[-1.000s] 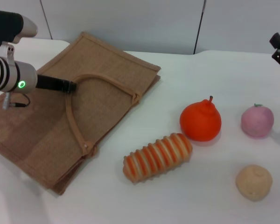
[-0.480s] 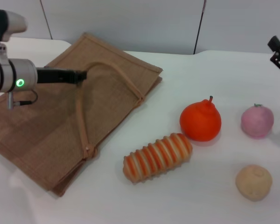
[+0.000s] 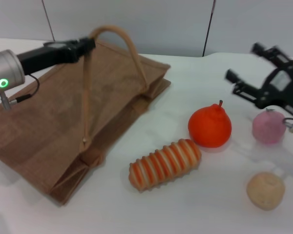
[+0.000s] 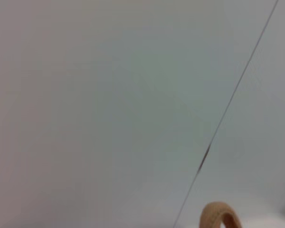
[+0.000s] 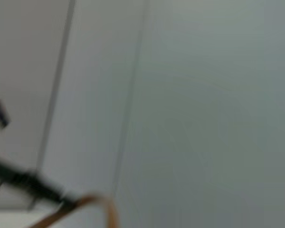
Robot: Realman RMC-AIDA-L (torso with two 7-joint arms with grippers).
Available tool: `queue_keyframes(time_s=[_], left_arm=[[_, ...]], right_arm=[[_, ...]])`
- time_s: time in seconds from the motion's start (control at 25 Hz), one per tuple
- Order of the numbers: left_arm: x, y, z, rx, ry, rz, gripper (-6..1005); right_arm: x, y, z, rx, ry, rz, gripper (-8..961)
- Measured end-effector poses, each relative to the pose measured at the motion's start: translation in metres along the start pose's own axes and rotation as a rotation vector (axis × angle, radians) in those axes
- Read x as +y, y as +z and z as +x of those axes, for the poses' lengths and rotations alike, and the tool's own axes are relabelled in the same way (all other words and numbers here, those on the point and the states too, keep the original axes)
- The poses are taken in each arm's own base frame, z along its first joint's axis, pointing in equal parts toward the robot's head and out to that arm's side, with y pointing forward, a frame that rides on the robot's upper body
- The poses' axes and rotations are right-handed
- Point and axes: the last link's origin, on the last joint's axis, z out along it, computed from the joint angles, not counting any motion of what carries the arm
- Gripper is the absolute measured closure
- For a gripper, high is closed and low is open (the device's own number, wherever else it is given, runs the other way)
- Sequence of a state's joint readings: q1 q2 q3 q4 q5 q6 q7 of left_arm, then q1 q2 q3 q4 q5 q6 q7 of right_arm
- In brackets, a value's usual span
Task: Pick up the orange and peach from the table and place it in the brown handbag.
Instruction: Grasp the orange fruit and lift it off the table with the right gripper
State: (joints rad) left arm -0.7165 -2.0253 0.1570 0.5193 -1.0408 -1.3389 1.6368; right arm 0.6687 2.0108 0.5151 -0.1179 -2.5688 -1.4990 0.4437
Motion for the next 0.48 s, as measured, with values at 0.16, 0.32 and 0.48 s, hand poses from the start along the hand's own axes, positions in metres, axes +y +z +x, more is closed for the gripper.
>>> queue_keyframes(time_s=[0.16,0.32,0.48], left_arm=[[0.008,-0.012,0.001,0.115,0.015,-0.055,887],[0.013,-0.018,0.002,0.184,0.024,-0.088,888],[0.021,-0.030,0.008,0.286,0.030,-0.139,888]], right_arm=[[-0.001,0.018,0.007,0.114,0.069,-0.085,196],[-0.005,0.026,0.010,0.223,0.107,-0.152,199],[-0.008,0.032,0.014,0.310,0.130,-0.188,202]])
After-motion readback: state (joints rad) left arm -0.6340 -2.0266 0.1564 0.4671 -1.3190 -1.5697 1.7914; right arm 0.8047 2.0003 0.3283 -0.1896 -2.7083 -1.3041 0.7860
